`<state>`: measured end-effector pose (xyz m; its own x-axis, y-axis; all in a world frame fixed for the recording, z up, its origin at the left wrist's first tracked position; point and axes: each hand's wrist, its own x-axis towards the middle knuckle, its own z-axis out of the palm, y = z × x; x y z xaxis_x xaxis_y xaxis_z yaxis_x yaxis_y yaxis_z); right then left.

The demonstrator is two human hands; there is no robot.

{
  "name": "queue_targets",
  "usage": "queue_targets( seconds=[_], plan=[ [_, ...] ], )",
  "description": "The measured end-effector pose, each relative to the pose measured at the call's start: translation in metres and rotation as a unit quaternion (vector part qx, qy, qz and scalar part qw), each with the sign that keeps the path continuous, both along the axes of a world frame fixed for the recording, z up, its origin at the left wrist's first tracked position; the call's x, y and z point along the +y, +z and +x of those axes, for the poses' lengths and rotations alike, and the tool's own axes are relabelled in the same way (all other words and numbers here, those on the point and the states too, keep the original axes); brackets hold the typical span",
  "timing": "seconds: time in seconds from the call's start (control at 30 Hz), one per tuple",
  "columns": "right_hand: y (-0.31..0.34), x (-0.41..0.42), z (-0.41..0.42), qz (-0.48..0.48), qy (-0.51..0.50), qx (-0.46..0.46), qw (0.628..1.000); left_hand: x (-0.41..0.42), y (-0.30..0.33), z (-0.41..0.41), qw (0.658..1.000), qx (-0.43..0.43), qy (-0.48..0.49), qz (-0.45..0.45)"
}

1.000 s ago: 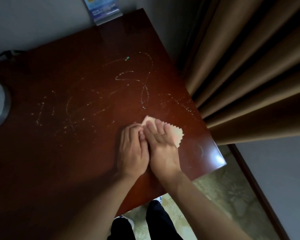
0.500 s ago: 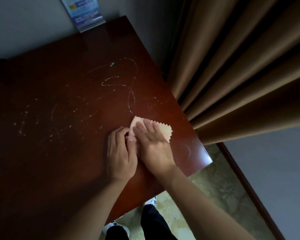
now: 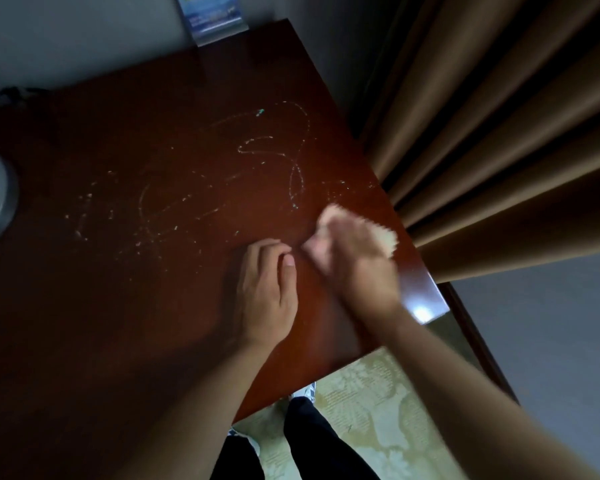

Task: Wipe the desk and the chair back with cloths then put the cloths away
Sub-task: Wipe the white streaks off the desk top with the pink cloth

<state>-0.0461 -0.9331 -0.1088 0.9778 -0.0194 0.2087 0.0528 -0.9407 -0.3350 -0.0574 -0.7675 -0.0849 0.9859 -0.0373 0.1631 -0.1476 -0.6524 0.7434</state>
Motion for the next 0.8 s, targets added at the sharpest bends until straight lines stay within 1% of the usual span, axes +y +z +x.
queue_targets(
  seconds=[0.07,0.1,0.13,0.17,0.23,0.3,0.37,0.47,0.53,0.63,0.7,0.8],
  plan=[
    [0.017,-0.030,0.022,-0.006,-0.119,0.024,0.993,0.005,0.002,-0.004,1.000,0.003,-0.006,0.000],
    [0.026,-0.030,0.026,0.011,-0.143,0.033,0.989,0.008,0.004,-0.006,1.000,0.007,0.003,-0.008],
    [0.033,-0.020,0.026,0.036,-0.138,0.047,0.989,0.011,0.005,-0.008,1.000,0.010,0.017,-0.021],
    [0.041,0.001,0.020,0.065,-0.109,0.062,0.990,0.015,0.008,-0.011,0.999,0.010,0.037,-0.036],
    [0.044,0.068,-0.003,0.116,-0.009,0.066,0.991,0.036,0.015,-0.015,0.994,0.000,0.090,-0.057],
    [0.038,0.124,-0.036,0.138,0.076,0.044,0.986,0.056,0.024,-0.019,0.989,-0.002,0.130,-0.067],
    [0.030,0.183,-0.069,0.152,0.134,0.039,0.978,0.104,0.032,-0.029,0.978,0.012,0.191,-0.079],
    [0.017,0.240,-0.115,0.130,0.242,0.066,0.959,0.180,0.035,-0.041,0.959,0.009,0.263,-0.105],
    [0.009,0.264,-0.133,0.098,0.299,0.048,0.948,0.224,0.033,-0.049,0.961,-0.002,0.268,-0.077],
    [0.002,0.290,-0.124,0.052,0.310,0.027,0.949,0.271,0.025,-0.064,0.964,-0.012,0.264,-0.024],
    [0.001,0.306,-0.098,0.053,0.298,0.028,0.953,0.291,0.018,-0.074,0.965,-0.013,0.260,-0.006],
    [0.011,0.318,-0.046,0.076,0.201,0.044,0.976,0.305,0.012,-0.085,0.975,-0.020,0.223,0.004]
  ],
)
